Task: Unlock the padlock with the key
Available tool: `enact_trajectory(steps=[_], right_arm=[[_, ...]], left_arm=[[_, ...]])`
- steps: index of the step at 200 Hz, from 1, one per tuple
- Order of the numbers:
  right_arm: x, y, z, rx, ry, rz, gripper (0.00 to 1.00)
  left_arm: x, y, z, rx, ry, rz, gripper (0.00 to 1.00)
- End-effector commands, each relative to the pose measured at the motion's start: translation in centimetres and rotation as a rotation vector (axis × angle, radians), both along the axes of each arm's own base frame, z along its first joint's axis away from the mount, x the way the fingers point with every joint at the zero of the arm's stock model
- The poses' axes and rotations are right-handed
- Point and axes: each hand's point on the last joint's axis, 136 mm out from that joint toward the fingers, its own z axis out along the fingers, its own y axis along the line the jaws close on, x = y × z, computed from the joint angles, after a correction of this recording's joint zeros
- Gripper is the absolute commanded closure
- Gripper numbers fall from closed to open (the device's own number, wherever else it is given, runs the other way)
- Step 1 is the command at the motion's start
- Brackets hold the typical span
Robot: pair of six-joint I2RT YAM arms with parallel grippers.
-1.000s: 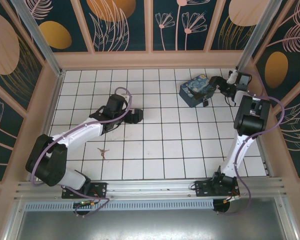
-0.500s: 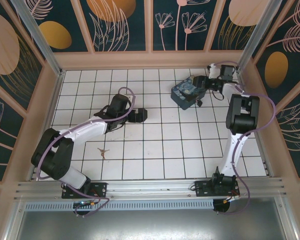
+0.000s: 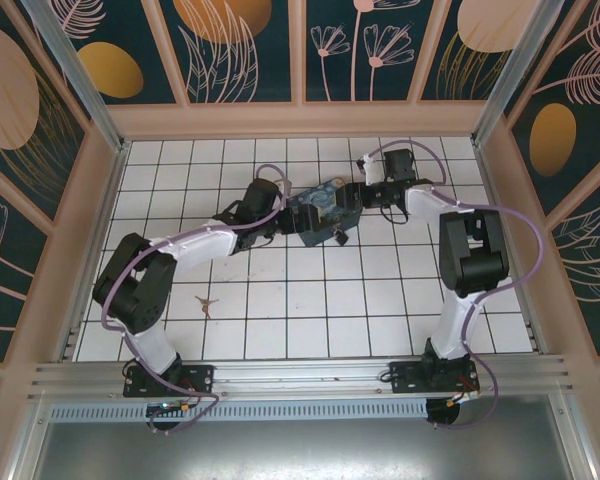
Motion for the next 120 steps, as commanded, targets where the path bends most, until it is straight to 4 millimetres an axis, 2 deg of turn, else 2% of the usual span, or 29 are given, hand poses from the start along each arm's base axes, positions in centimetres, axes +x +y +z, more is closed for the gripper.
enact_trajectory(steps=[1,20,56,70,100,120], right_arm=[[-1.2,0.4,2.0,0.079,0.018,-0.028,0.23],[-2.8,0.5,1.9,0.093,0.046,-0.049,0.23],[-5.5,1.9,2.0,0.192,0.086,-0.028,0.23],[-5.9,2.3,2.1,0.227,0.102,-0.027,0.23],[-6.5,2.9,2.6,0.280,0.115,-0.023,0.23],[-7.3,4.1,3.3,0.322,0.129,0.011,0.24]], left_arm=[[1.5,1.4,-0.4,0.026,0.028,0.142,0.06],[2.1,2.8,-0.5,0.044,0.008,0.225,0.05],[2.9,2.1,-0.6,-0.039,0.005,0.217,0.05],[3.5,2.2,-0.8,-0.085,0.020,0.232,0.05],[4.7,3.8,-0.5,-0.092,0.010,0.259,0.05],[5.3,4.4,-0.3,-0.107,0.014,0.240,0.06]])
